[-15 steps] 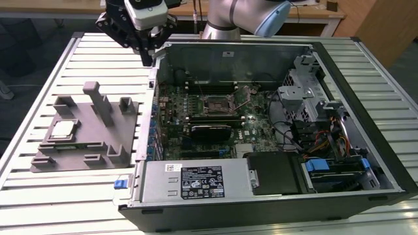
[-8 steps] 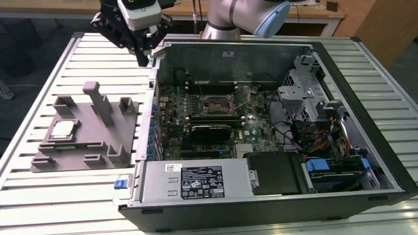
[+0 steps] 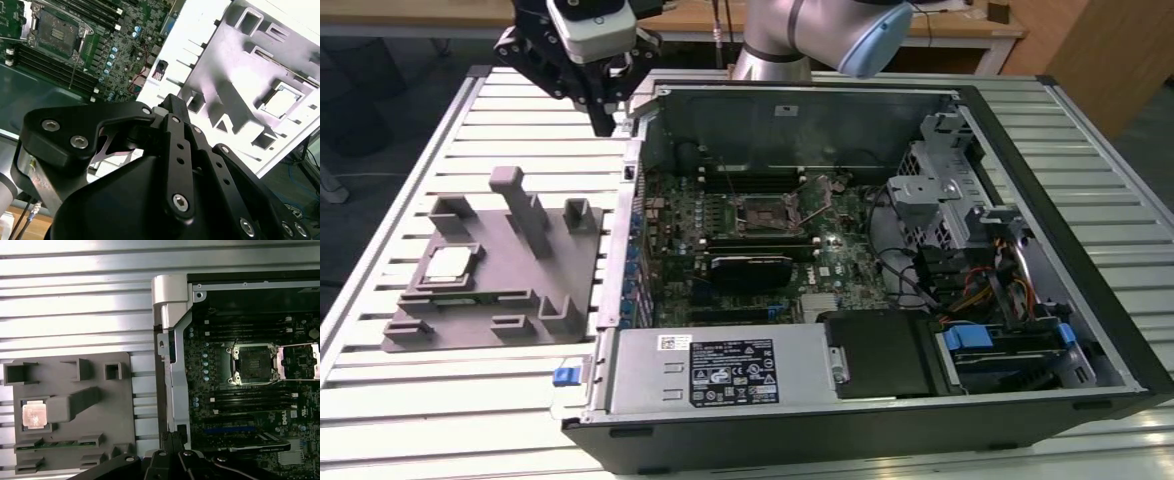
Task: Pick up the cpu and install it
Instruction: 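Reach for the cpu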
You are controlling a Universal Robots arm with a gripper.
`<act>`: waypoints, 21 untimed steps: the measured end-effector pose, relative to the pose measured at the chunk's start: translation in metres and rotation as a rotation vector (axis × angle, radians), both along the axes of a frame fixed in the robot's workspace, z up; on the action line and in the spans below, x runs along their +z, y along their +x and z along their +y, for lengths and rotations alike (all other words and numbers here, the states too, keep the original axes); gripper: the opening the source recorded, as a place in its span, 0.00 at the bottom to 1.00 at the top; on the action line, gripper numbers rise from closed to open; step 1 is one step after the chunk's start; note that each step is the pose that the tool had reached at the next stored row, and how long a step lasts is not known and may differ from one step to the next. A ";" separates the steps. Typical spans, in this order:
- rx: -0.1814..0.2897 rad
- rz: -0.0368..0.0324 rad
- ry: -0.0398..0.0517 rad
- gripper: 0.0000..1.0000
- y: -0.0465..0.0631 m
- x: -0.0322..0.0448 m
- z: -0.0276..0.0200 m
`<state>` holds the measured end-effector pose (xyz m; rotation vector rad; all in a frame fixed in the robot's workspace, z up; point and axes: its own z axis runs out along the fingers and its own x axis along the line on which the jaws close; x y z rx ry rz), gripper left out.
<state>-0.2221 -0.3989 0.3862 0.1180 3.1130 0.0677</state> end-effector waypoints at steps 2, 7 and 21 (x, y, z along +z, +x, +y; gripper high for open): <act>0.000 0.0001 -0.0001 0.11 -0.002 -0.0001 0.0000; 0.000 0.0001 -0.0001 0.11 -0.009 -0.0005 0.0000; 0.000 0.0000 0.0000 0.11 -0.042 -0.0017 0.0001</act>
